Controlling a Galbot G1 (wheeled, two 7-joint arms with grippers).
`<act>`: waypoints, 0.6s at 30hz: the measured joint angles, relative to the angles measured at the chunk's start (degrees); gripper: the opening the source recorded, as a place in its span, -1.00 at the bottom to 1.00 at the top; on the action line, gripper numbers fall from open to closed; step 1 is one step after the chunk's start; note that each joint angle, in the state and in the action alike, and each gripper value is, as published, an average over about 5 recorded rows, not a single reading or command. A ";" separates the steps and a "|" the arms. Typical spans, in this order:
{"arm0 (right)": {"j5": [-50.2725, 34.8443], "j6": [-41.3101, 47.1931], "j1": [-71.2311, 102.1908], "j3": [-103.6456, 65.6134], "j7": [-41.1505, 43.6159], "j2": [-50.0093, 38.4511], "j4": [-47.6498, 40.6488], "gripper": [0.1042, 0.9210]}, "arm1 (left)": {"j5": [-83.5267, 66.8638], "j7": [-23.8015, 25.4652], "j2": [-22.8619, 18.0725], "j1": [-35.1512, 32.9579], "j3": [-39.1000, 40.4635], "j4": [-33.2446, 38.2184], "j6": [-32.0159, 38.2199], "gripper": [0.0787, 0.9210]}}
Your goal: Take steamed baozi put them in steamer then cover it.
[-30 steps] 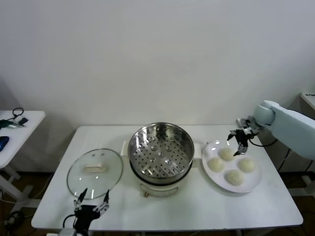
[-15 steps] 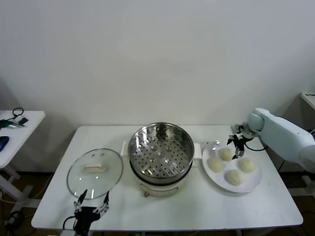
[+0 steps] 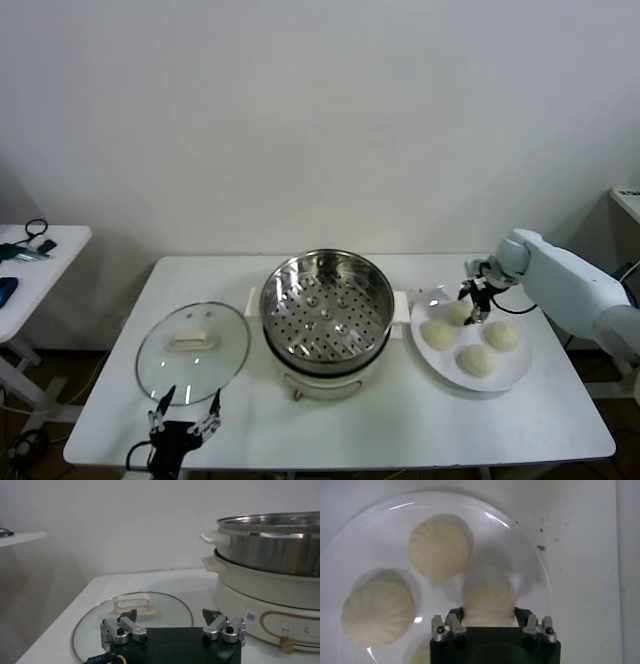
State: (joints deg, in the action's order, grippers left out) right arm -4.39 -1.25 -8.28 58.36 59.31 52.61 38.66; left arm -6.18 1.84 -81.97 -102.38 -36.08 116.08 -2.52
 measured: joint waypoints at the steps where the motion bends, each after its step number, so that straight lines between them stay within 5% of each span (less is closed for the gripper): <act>1: -0.45 -0.15 -0.79 0.69 0.15 -0.32 0.70 0.41 | 0.02 -0.01 -0.03 -0.07 0.03 0.07 0.03 0.77; 18: -14.09 -12.30 -35.99 23.81 2.76 1.33 26.92 0.41 | 0.74 -0.54 0.28 -1.77 0.28 1.77 0.08 0.77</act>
State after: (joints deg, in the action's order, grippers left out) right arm -18.48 -13.56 -44.27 82.17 62.08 53.94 65.59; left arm -5.44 1.30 -81.69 -104.15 -35.80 117.85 -2.44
